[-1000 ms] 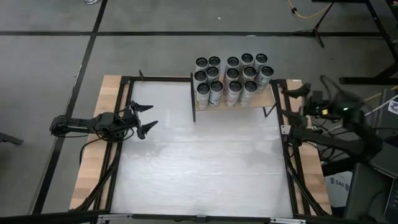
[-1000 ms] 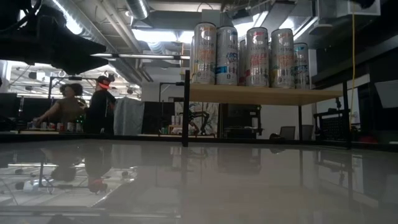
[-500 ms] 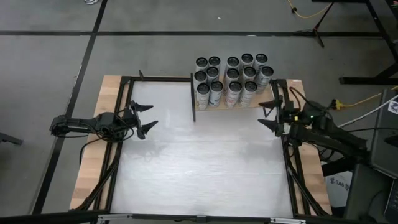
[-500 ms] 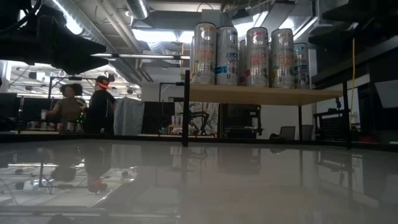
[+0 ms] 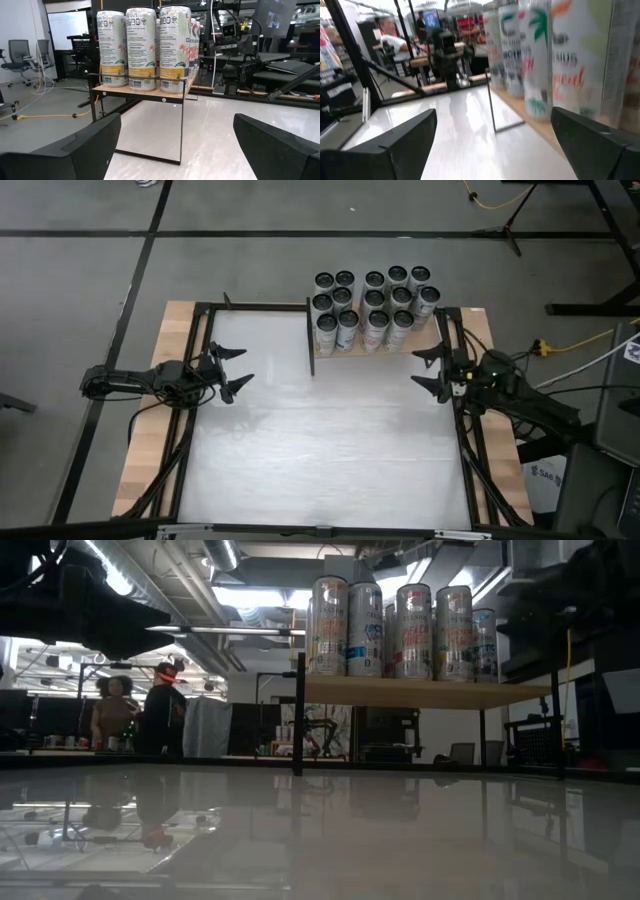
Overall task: Place canned beverage on shelf
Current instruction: Return to Home Position
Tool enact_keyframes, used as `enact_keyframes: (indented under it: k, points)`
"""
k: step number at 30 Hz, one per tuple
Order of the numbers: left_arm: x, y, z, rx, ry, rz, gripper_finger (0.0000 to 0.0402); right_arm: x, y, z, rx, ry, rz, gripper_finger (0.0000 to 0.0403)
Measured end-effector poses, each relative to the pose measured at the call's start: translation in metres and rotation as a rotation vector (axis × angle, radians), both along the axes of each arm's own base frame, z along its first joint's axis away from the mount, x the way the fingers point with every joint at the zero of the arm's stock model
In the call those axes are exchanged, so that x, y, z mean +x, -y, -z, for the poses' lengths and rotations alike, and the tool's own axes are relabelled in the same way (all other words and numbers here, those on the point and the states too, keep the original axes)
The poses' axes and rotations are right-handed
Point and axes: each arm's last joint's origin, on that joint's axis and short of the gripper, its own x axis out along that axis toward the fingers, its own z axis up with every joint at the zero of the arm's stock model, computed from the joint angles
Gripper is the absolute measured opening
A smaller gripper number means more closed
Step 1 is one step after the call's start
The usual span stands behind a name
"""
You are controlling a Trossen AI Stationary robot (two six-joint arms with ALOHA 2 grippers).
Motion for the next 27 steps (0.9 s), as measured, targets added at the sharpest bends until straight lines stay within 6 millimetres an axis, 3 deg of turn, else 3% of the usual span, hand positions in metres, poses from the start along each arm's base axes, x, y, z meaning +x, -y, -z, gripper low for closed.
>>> enact_keyframes:
  k: [11,19,24,27]
  points:
    - [0.0,0.0,0.0,0.0,0.0,0.0,0.0382,0.006,0.002,0.022,0.024,-0.062,-0.009,0.0381]
    - [0.0,0.0,0.0,0.0,0.0,0.0,0.0382,0.007,0.002,0.02,0.005,-0.028,-0.008,0.0381]
    - [0.0,0.0,0.0,0.0,0.0,0.0,0.0382,0.016,0.004,0.042,0.059,0.031,-0.065,0.0381]
    - [0.0,0.0,0.0,0.0,0.0,0.0,0.0382,0.016,0.003,0.044,0.09,0.052,-0.116,0.0381]
